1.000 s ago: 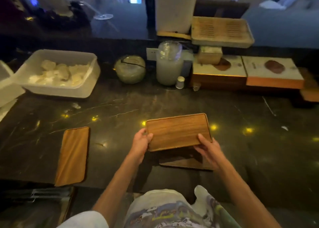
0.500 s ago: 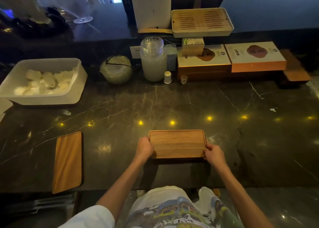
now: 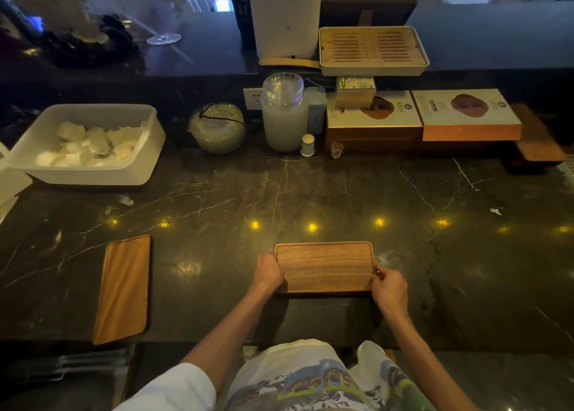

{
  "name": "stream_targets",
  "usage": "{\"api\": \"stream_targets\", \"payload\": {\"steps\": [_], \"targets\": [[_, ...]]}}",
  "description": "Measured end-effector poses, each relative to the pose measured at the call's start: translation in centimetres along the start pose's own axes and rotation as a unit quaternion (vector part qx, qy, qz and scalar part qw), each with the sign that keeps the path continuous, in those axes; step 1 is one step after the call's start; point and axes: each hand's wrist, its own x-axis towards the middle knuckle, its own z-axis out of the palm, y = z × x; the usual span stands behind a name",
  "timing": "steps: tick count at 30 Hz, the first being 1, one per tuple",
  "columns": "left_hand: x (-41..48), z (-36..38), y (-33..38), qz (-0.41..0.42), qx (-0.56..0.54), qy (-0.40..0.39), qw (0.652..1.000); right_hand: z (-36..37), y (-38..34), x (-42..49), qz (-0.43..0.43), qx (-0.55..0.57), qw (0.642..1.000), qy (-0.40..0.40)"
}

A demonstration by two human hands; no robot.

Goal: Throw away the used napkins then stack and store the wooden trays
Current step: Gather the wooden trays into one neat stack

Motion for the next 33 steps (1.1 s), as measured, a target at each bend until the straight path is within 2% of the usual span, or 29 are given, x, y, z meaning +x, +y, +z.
{"api": "stream_targets", "payload": {"steps": [12,18,24,26,29,33], "targets": [[0.6,0.7,0.0,0.004,0.028,-0.011,1.000,-0.6,-0.1,0.1,0.004,-0.008,1.000,-0.003],[0.6,0.3,-0.5,0.012,-0.031,-0.017,0.999,-0.8,-0.1,0.3,0.001,-0.069,0.998,-0.002],[0.4,0.1,-0.5,0.000,-0.057,-0.032,0.998,-1.4,-0.6,1.1,0.021,-0.095,0.993,-0.062],[0.2,0.1,-0.5,0.005,-0.065,-0.026,0.998,-1.5,-0.9,1.5,0.028,-0.108,0.992,-0.060],[-0.1,0.4,-0.4,0.007,-0.060,-0.031,0.998,-0.8,-1.3,1.6,0.009,-0.071,0.997,-0.028],[0.1,0.7,-0.3,0.035,-0.060,-0.036,0.997,0.0,-1.5,1.6,-0.008,-0.058,0.998,-0.032]]}}
